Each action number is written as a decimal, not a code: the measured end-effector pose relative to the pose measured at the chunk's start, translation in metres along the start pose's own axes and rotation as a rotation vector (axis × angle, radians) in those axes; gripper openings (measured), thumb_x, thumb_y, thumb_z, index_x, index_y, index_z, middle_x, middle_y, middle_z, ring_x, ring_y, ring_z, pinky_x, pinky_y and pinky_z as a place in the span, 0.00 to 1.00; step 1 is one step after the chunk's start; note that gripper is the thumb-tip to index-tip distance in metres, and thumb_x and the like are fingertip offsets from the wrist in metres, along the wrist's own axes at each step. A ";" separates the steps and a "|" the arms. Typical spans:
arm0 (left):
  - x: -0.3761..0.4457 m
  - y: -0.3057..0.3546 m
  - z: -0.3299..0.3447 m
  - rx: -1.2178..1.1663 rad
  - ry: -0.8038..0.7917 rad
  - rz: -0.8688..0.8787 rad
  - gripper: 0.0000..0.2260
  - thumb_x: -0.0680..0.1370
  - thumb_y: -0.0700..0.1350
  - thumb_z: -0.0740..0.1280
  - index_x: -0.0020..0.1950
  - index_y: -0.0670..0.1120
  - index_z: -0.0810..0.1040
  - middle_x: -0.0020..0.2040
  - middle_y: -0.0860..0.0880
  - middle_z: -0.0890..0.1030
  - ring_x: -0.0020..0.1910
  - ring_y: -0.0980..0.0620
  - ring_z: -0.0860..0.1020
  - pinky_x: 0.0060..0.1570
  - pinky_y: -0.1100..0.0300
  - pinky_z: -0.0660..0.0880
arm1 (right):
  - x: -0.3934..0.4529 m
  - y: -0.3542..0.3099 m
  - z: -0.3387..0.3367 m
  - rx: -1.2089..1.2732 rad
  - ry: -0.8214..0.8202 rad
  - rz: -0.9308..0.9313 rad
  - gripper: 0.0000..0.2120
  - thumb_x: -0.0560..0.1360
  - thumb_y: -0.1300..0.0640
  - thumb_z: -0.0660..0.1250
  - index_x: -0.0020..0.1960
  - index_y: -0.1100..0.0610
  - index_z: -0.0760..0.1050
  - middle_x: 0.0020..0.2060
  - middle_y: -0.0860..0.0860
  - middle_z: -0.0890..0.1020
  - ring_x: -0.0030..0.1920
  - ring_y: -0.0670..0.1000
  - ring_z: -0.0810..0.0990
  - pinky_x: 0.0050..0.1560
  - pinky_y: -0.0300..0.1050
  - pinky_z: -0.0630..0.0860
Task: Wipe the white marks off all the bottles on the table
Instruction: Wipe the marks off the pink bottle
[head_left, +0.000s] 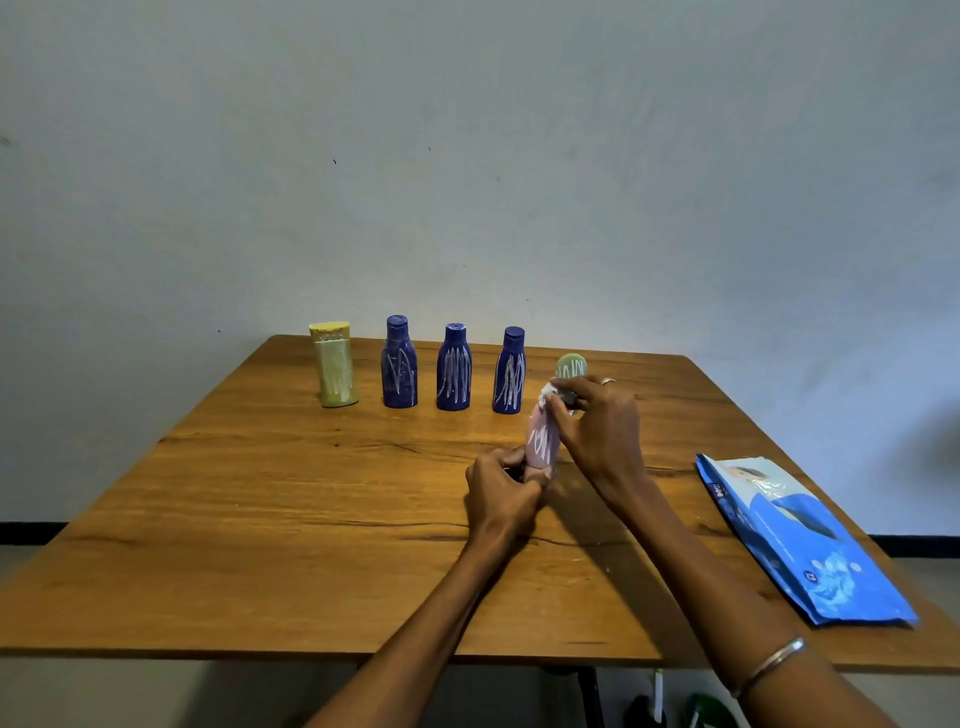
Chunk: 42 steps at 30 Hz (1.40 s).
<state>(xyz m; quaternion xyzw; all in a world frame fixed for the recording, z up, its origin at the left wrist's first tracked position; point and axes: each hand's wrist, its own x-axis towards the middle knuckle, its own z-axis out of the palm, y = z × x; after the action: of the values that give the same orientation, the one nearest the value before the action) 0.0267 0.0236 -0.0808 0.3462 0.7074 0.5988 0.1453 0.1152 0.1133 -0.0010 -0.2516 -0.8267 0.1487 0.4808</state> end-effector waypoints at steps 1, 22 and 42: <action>0.000 0.000 0.000 0.010 0.008 0.001 0.11 0.70 0.46 0.75 0.52 0.50 0.86 0.43 0.55 0.86 0.43 0.58 0.84 0.45 0.49 0.84 | 0.001 -0.001 0.001 -0.006 0.004 0.008 0.13 0.75 0.59 0.76 0.58 0.61 0.84 0.53 0.59 0.86 0.47 0.52 0.87 0.45 0.30 0.76; -0.002 0.002 0.000 0.069 0.071 -0.028 0.03 0.76 0.44 0.73 0.47 0.53 0.84 0.43 0.52 0.85 0.44 0.57 0.83 0.46 0.50 0.84 | -0.010 -0.013 0.010 -0.190 -0.196 -0.167 0.13 0.75 0.60 0.75 0.59 0.61 0.83 0.55 0.62 0.82 0.53 0.60 0.83 0.51 0.55 0.84; 0.002 0.000 0.000 -0.112 -0.031 -0.111 0.07 0.72 0.44 0.77 0.49 0.51 0.85 0.44 0.52 0.87 0.44 0.55 0.86 0.46 0.48 0.85 | -0.030 0.010 -0.007 -0.070 -0.283 -0.105 0.16 0.73 0.63 0.76 0.60 0.59 0.83 0.58 0.59 0.83 0.54 0.55 0.84 0.55 0.41 0.79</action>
<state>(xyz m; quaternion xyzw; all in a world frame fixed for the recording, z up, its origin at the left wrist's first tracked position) 0.0252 0.0245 -0.0805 0.3070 0.6887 0.6229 0.2085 0.1364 0.1046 -0.0240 -0.2012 -0.9029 0.1282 0.3576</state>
